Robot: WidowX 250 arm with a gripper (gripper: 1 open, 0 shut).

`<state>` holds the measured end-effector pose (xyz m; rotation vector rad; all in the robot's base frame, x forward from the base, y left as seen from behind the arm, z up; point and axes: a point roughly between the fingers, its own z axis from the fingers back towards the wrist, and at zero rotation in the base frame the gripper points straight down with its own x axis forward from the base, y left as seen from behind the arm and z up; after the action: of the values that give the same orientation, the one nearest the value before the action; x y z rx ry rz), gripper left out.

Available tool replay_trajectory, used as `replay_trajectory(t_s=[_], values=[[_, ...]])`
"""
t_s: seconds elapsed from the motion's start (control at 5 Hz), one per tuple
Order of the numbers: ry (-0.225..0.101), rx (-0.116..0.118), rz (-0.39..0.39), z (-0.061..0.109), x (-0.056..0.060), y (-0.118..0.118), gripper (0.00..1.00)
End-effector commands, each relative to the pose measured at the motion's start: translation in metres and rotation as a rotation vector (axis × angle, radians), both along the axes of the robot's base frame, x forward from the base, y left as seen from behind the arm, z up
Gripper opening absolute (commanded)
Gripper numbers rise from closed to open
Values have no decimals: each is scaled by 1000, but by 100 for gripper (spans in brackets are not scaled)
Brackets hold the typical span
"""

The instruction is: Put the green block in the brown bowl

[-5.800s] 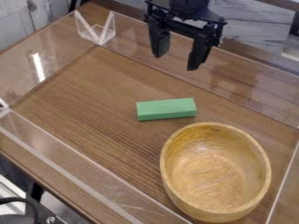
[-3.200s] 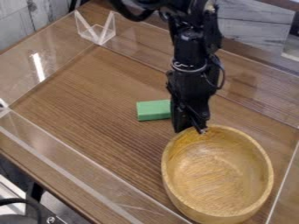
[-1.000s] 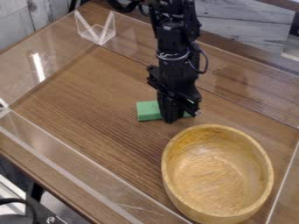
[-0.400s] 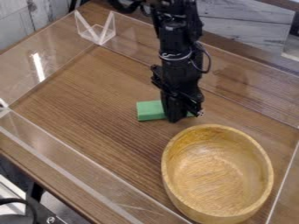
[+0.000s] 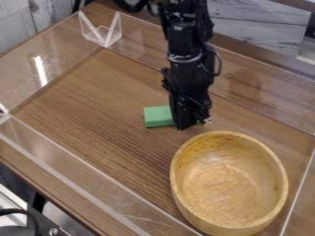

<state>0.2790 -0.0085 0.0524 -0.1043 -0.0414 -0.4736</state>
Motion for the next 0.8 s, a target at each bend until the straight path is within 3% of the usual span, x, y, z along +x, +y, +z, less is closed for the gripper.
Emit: replay_trajectory(t_s=[0.0, 0.4, 0.6], values=[[-75, -4, -66, 24, 6, 8, 0], [-83, -5, -84, 22, -12, 33, 0], [-84, -5, -94, 18, -11, 43, 0]])
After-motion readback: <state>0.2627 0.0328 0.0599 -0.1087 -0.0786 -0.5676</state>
